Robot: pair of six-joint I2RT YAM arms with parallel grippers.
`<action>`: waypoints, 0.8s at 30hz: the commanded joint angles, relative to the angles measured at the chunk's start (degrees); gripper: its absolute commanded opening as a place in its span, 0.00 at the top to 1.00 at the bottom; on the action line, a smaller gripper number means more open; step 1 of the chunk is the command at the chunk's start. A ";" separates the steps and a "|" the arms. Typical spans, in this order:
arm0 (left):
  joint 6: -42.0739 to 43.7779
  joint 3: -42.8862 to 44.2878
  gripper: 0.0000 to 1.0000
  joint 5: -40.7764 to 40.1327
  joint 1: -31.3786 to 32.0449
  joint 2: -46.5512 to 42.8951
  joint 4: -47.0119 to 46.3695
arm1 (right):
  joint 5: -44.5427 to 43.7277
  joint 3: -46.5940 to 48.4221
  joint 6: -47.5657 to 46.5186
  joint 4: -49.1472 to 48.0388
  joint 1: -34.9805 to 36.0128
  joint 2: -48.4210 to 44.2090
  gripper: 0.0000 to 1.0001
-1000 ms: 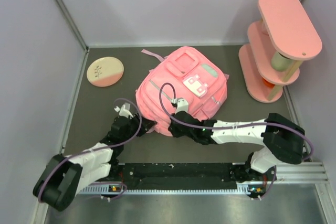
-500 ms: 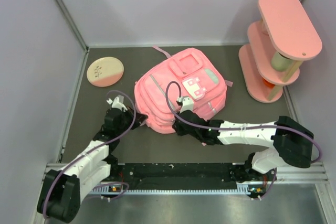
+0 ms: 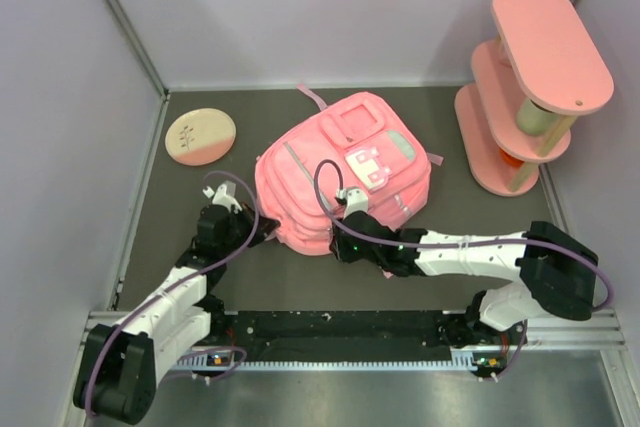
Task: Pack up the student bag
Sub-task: Zip the student bag at the center of the board.
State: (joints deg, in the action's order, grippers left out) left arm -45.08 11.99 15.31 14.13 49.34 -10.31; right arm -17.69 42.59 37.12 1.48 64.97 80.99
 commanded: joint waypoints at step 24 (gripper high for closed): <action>-5.53 -1.61 0.07 8.32 -1.21 -15.77 1.35 | -0.14 -19.37 2.34 -21.63 0.51 -20.95 0.19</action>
State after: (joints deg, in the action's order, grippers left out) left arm -47.40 11.44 20.34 12.88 35.88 -5.56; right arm -13.30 27.68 42.00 -2.81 65.21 65.60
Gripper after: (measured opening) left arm 0.923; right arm 0.804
